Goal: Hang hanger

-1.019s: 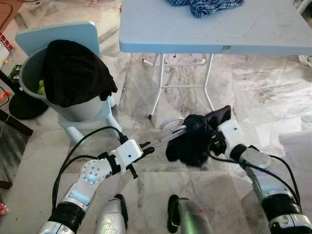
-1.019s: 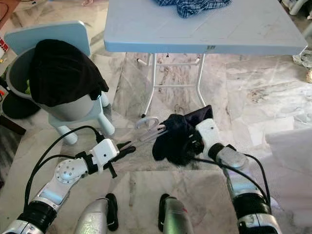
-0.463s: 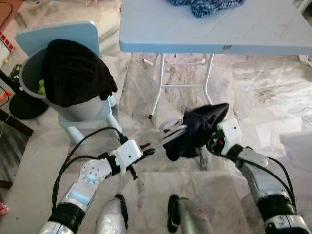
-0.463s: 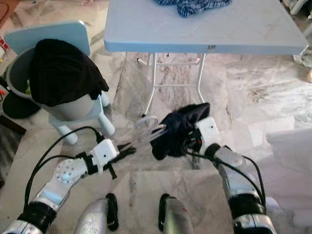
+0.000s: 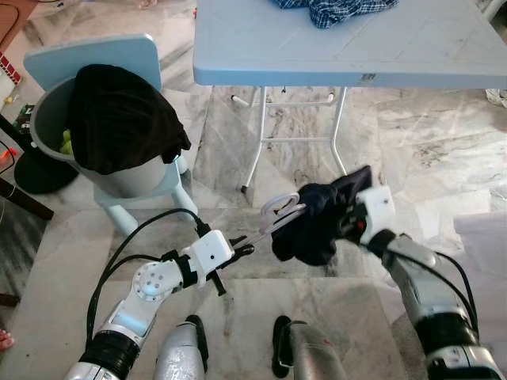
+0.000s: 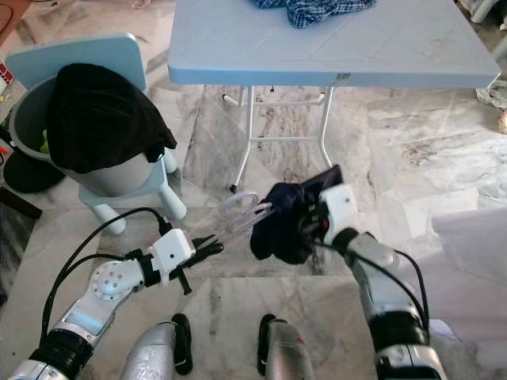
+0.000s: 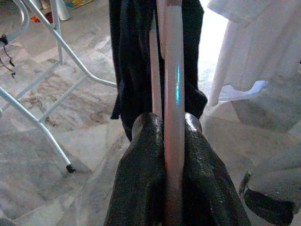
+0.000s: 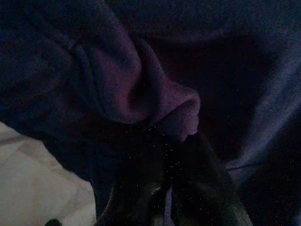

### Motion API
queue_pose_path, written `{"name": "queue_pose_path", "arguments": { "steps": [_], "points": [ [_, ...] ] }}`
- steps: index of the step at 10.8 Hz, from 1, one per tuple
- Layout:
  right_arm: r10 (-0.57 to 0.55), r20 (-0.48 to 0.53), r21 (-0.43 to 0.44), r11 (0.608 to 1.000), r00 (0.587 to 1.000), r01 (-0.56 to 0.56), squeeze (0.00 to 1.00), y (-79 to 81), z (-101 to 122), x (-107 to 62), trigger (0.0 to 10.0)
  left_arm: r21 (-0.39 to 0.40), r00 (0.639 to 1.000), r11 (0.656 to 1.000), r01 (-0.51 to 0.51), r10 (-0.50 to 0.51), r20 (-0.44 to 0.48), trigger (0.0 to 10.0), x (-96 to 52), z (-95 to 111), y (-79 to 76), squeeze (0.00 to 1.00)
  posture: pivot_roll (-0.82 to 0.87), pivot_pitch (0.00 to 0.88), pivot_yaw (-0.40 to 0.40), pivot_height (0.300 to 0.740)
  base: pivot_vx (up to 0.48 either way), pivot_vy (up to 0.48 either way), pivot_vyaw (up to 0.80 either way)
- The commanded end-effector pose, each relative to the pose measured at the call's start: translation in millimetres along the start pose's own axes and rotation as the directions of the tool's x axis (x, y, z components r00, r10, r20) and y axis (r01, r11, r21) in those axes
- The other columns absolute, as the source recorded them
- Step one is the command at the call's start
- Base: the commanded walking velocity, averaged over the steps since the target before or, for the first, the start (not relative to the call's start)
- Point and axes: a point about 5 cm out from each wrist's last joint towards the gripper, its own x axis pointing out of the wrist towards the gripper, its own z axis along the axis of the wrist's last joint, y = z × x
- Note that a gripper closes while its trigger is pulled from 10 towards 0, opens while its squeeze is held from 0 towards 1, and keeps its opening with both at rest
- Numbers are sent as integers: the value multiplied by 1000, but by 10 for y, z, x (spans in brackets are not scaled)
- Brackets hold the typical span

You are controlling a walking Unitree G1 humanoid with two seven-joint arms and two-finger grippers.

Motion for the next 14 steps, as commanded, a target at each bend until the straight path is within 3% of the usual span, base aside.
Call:
{"name": "queue_pose_path", "arguments": {
  "steps": [1,5,8,10,11,13,14],
  "points": [
    [-27,37,21,999,999,26,0,-44,75,0,0,27,1000,999,24,-25,16,0,19,35,-38,0,-19,230,-21,740,0,0,0],
    [-189,145,93,980,971,177,0,-56,283,94,0,31,1000,1000,0,0,4,0,3,6,-33,0,-10,212,-7,740,0,0,0],
    [-386,230,164,920,894,355,0,-277,502,44,0,42,998,999,28,-26,-59,0,-4,-85,-113,0,-14,195,-8,740,0,0,0],
    [-600,233,227,798,765,558,0,-591,705,-13,0,39,997,999,32,-29,-67,0,-35,-115,-160,0,-15,193,-13,740,0,0,0],
    [-728,196,206,686,657,698,0,-761,733,-75,0,21,997,998,57,-56,-51,0,-64,-110,-236,0,-9,194,-21,740,0,0,0],
    [-809,125,118,587,575,801,0,-808,558,-117,0,-4,996,998,69,-69,-52,0,-97,-119,-309,0,8,193,-31,740,0,0,0],
    [-836,93,63,547,541,835,0,-836,442,-186,0,-1,997,999,-42,42,-70,0,-138,-148,-236,0,13,196,-33,740,0,0,0]
  ]
}}
